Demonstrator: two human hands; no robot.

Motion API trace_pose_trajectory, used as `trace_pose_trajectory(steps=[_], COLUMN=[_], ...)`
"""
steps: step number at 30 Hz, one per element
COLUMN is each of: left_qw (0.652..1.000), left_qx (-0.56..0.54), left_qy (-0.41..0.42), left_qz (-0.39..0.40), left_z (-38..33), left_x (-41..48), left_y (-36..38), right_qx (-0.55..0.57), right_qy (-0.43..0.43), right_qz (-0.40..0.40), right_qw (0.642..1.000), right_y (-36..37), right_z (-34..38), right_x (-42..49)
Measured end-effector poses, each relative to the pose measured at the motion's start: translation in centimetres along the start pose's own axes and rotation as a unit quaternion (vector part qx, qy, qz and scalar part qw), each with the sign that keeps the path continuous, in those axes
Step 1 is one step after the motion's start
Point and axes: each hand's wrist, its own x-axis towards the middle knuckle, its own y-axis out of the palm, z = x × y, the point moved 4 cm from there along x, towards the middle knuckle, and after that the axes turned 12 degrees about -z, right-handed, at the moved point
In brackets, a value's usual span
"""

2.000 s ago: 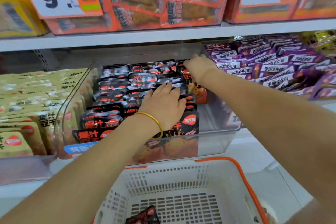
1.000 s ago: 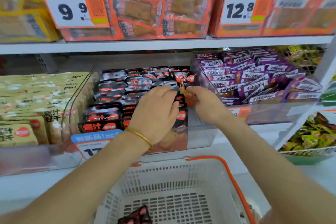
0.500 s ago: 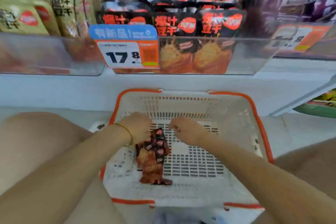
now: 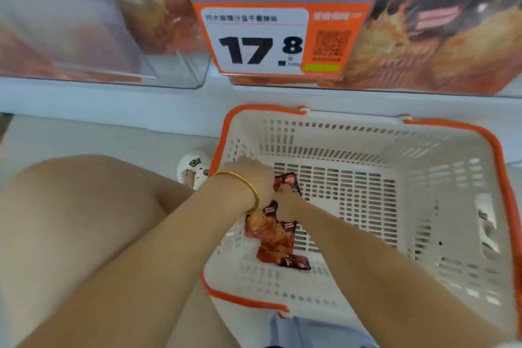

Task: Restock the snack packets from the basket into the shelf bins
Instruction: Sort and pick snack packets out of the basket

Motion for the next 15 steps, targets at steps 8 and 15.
trace_pose_trajectory(steps=[8, 15], left_qw=[0.999, 0.984], left_qx=[-0.023, -0.156], left_qy=[-0.002, 0.044], left_qz=[-0.041, -0.071], left_z=[-0.2, -2.9], left_x=[0.9, -0.9], left_y=[-0.1, -2.1], right_qx=[0.288, 0.448], right_qy=[-0.063, -0.096], right_qz=[-0.002, -0.071], right_qw=[0.956, 0.886], right_y=[-5.5, -16.2], right_z=[-0.5, -3.9], right_x=[-5.7, -17.6])
